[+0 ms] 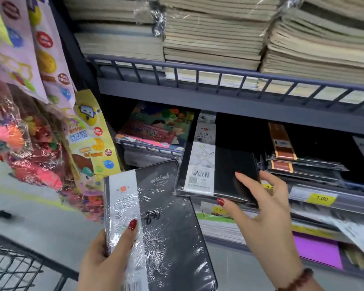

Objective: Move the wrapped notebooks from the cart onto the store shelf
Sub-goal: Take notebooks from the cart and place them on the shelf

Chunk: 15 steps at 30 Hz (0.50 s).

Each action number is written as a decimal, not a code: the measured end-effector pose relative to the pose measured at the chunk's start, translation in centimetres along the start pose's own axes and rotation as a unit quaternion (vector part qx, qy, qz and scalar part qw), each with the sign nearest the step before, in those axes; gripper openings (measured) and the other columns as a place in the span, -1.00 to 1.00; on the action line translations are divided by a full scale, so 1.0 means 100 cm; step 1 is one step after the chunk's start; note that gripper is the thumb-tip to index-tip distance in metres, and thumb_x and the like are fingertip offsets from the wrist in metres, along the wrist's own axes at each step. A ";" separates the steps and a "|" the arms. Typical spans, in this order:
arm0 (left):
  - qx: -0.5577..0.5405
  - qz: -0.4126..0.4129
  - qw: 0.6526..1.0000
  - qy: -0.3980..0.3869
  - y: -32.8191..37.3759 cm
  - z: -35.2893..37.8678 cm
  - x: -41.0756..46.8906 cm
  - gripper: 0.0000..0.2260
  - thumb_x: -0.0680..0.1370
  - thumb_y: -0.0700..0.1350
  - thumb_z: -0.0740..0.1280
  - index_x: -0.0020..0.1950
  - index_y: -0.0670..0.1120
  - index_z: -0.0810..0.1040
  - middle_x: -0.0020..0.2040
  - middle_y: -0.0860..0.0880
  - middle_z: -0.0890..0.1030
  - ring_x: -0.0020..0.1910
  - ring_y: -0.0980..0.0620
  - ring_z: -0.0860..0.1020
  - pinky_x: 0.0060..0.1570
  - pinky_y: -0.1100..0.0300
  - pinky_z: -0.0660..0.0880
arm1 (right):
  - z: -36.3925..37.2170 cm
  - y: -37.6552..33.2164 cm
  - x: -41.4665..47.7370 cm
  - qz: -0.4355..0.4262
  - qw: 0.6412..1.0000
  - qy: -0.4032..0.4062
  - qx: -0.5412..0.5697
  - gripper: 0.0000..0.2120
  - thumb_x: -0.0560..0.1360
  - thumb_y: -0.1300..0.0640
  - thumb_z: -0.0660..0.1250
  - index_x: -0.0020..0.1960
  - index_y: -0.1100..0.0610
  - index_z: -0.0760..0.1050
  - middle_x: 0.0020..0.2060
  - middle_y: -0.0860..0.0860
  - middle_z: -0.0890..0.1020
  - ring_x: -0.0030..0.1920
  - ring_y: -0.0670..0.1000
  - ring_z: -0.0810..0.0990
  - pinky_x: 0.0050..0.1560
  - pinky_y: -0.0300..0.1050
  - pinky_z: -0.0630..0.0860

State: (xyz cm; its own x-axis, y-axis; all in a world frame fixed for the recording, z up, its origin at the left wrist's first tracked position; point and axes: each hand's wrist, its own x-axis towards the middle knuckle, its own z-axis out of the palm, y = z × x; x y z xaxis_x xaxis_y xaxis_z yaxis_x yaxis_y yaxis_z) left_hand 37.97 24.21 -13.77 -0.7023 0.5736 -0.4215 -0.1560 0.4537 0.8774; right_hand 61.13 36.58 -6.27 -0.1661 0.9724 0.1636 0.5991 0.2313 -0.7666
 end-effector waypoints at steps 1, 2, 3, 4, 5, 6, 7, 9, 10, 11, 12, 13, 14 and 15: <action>-0.026 0.004 0.999 0.019 0.016 0.004 -0.016 -0.55 0.30 0.01 0.55 -0.07 -0.28 0.49 -0.70 0.21 0.43 -0.52 0.10 0.45 -0.38 0.23 0.45 | 0.001 0.000 0.001 -0.018 0.999 0.018 -0.045 -0.53 0.34 -0.06 0.45 0.24 -0.04 0.54 0.34 -0.09 0.26 0.28 -0.13 0.28 0.32 -0.26 0.30; -0.043 0.003 0.998 0.048 0.027 0.009 -0.030 -0.69 0.37 -0.05 0.51 -0.18 -0.24 0.50 -0.69 0.10 0.46 -0.49 -0.01 0.41 -0.33 0.13 0.47 | 0.002 -0.001 0.004 -0.052 0.993 0.038 -0.103 -0.54 0.37 -0.10 0.39 0.22 0.03 0.55 0.37 0.02 0.30 0.32 0.01 0.29 0.34 -0.06 0.32; -0.041 -0.009 0.997 0.071 0.036 0.014 -0.039 -0.79 0.41 -0.08 0.48 -0.22 -0.19 0.54 -0.67 0.03 0.47 -0.49 -0.01 0.39 -0.31 0.10 0.51 | 0.004 -0.001 0.008 -0.101 0.981 0.053 -0.158 -0.56 0.39 -0.10 0.36 0.19 0.10 0.57 0.38 0.10 0.35 0.35 0.10 0.29 0.34 0.04 0.30; -0.042 0.005 0.997 0.067 0.041 0.013 -0.047 -0.82 0.42 -0.07 0.47 -0.23 -0.16 0.57 -0.65 0.00 0.46 -0.53 0.02 0.37 -0.36 0.17 0.51 | 0.007 0.000 0.013 -0.151 0.966 0.056 -0.200 -0.59 0.41 -0.05 0.37 0.16 0.16 0.58 0.38 0.14 0.38 0.39 0.14 0.29 0.36 0.07 0.28; -0.050 0.018 0.996 0.068 0.045 0.014 -0.059 -0.82 0.42 -0.06 0.46 -0.23 -0.16 0.59 -0.64 -0.01 0.44 -0.59 0.06 0.35 -0.46 0.29 0.45 | 0.010 0.000 0.020 -0.191 0.954 0.049 -0.225 -0.64 0.43 0.02 0.40 0.15 0.19 0.57 0.38 0.15 0.40 0.40 0.15 0.32 0.38 0.08 0.28; -0.065 0.022 0.995 0.068 0.046 0.014 -0.058 -0.82 0.42 -0.05 0.46 -0.22 -0.17 0.60 -0.64 0.00 0.43 -0.65 0.11 0.32 -0.52 0.34 0.37 | 0.014 -0.001 0.026 -0.217 0.947 0.036 -0.235 -0.67 0.44 0.10 0.41 0.16 0.20 0.56 0.36 0.14 0.44 0.37 0.16 0.38 0.37 0.07 0.30; -0.073 0.021 0.995 0.057 0.043 0.014 -0.056 -0.82 0.42 -0.07 0.45 -0.21 -0.18 0.60 -0.64 0.00 0.43 -0.67 0.15 0.31 -0.52 0.33 0.35 | 0.019 -0.001 0.033 -0.231 0.941 0.029 -0.245 -0.67 0.45 0.16 0.41 0.19 0.19 0.55 0.32 0.14 0.49 0.33 0.17 0.44 0.33 0.06 0.35; -0.066 0.011 0.996 0.058 0.045 0.013 -0.055 -0.85 0.43 -0.11 0.44 -0.20 -0.19 0.60 -0.63 0.02 0.47 -0.68 0.21 0.33 -0.46 0.28 0.39 | 0.028 -0.001 0.046 -0.232 0.934 0.027 -0.272 -0.64 0.44 0.23 0.41 0.24 0.14 0.54 0.23 0.13 0.57 0.25 0.18 0.53 0.26 0.10 0.41; -0.068 0.010 0.996 0.055 0.048 0.013 -0.056 -0.87 0.44 -0.13 0.44 -0.19 -0.19 0.60 -0.63 0.03 0.48 -0.68 0.23 0.34 -0.47 0.29 0.40 | 0.030 0.000 0.052 -0.226 0.932 0.027 -0.284 -0.63 0.45 0.24 0.41 0.24 0.13 0.54 0.21 0.13 0.59 0.23 0.18 0.54 0.25 0.12 0.42; -0.071 0.007 0.996 0.050 0.046 0.013 -0.055 -0.88 0.44 -0.14 0.43 -0.18 -0.20 0.59 -0.63 0.05 0.49 -0.69 0.24 0.33 -0.52 0.33 0.40 | 0.031 0.000 0.059 -0.218 0.931 0.026 -0.291 -0.64 0.45 0.25 0.39 0.25 0.12 0.54 0.20 0.13 0.59 0.23 0.18 0.54 0.26 0.12 0.42; -0.073 0.006 0.996 0.049 0.047 0.013 -0.056 -0.88 0.44 -0.15 0.43 -0.16 -0.20 0.60 -0.63 0.06 0.50 -0.69 0.24 0.33 -0.55 0.37 0.39 | 0.030 -0.001 0.066 -0.209 0.933 0.017 -0.293 -0.64 0.47 0.24 0.37 0.26 0.12 0.53 0.21 0.12 0.59 0.22 0.18 0.54 0.26 0.10 0.42; -0.079 0.005 0.996 0.049 0.048 0.013 -0.055 -0.88 0.44 -0.14 0.43 -0.15 -0.20 0.60 -0.63 0.06 0.50 -0.69 0.24 0.34 -0.53 0.36 0.41 | 0.028 -0.003 0.072 -0.196 0.936 -0.002 -0.293 -0.65 0.49 0.21 0.34 0.28 0.10 0.51 0.22 0.11 0.58 0.22 0.18 0.53 0.27 0.07 0.41; -0.084 0.003 0.995 0.046 0.049 0.013 -0.055 -0.87 0.44 -0.13 0.43 -0.13 -0.19 0.61 -0.62 0.06 0.49 -0.68 0.24 0.34 -0.51 0.32 0.42 | 0.024 -0.006 0.078 -0.179 0.939 -0.028 -0.293 -0.64 0.52 0.15 0.31 0.31 0.07 0.48 0.24 0.09 0.57 0.23 0.16 0.51 0.27 0.04 0.41; -0.086 0.002 0.995 0.044 0.047 0.013 -0.053 -0.87 0.44 -0.13 0.44 -0.11 -0.19 0.61 -0.61 0.06 0.49 -0.67 0.24 0.35 -0.50 0.29 0.42 | 0.021 -0.010 0.084 -0.157 0.941 -0.058 -0.294 -0.62 0.54 0.06 0.27 0.34 0.02 0.44 0.28 0.06 0.54 0.25 0.14 0.49 0.28 0.01 0.39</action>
State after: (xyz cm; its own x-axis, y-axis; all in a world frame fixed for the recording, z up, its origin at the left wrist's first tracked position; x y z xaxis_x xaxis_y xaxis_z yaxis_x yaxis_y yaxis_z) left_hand 41.86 24.17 -7.68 -0.7608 0.5096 -0.4020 -0.2637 0.3232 0.9088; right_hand 57.47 44.45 -5.44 -0.4717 0.8512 0.2303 0.8301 0.5167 -0.2096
